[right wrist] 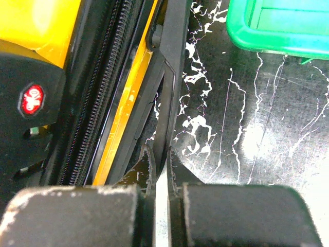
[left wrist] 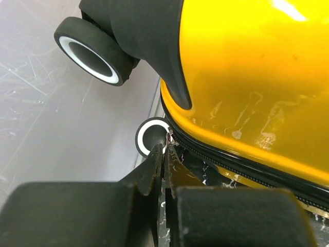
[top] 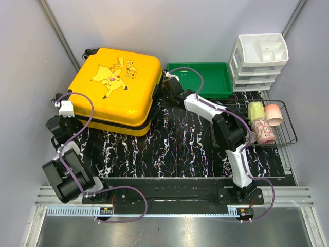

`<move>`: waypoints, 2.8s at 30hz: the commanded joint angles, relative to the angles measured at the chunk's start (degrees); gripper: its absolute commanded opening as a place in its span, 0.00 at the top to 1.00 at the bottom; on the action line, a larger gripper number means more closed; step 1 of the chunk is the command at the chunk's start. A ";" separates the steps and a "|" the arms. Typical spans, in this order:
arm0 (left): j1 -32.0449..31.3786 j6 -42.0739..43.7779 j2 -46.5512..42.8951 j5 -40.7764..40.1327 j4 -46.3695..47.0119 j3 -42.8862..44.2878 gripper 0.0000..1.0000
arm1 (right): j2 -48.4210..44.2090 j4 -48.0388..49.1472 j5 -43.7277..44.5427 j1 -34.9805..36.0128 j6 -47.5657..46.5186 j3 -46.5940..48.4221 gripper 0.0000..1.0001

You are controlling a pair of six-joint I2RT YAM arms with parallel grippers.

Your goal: Open, take out, and arrange the luggage

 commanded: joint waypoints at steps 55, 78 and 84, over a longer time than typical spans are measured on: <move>0.43 23.83 4.05 19.89 -77.70 49.89 0.10 | -5.23 -3.19 -2.13 -8.41 -18.32 -2.97 0.85; -6.00 44.71 24.26 8.09 -103.25 62.90 0.04 | -2.69 -5.04 -10.22 -5.61 -24.83 2.83 0.83; -5.91 49.03 20.07 12.84 -104.40 64.57 0.03 | -2.33 -4.33 -9.61 -5.07 -26.32 3.10 0.87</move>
